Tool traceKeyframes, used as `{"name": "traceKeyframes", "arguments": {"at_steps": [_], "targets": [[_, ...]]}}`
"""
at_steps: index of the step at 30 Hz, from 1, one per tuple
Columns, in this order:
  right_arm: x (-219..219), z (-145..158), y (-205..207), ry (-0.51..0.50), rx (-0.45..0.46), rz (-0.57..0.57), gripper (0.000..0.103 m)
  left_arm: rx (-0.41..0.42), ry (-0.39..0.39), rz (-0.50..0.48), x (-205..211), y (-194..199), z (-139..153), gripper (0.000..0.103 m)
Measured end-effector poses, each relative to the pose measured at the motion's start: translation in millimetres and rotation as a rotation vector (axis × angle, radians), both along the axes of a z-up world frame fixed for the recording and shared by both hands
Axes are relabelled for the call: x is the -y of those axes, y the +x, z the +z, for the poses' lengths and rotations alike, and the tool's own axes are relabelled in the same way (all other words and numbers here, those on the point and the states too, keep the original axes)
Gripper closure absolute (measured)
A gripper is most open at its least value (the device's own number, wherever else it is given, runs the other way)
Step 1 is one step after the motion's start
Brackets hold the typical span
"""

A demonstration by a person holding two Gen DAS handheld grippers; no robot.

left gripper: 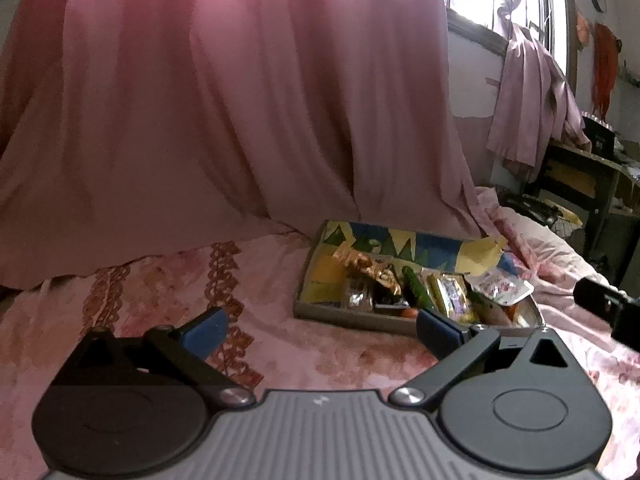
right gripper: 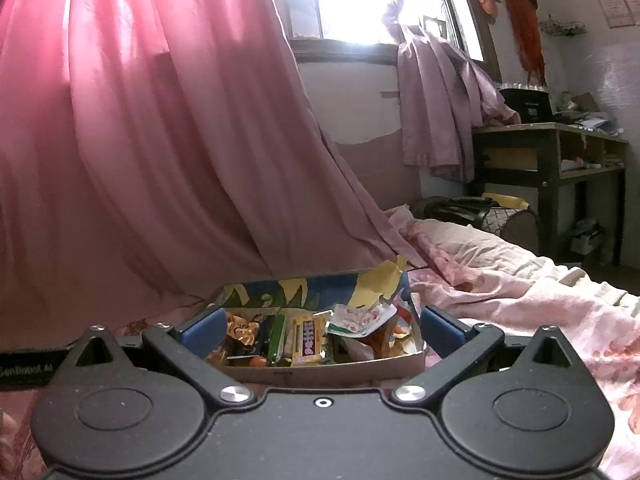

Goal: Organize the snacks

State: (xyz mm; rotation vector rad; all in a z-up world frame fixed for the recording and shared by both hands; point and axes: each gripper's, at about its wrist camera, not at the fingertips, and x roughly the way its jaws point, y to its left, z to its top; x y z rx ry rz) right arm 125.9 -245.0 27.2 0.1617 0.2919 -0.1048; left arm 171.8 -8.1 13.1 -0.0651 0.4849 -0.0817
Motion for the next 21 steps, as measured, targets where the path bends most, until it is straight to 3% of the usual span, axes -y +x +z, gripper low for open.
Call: {"name": "traceKeyframes", "arguments": {"at_steps": [21], "targets": [[-28, -44, -49, -0.028, -0.190, 0.034, 0.001, -0.003, 0.026, -0.009, -27, -59, -34, 0.000]]}}
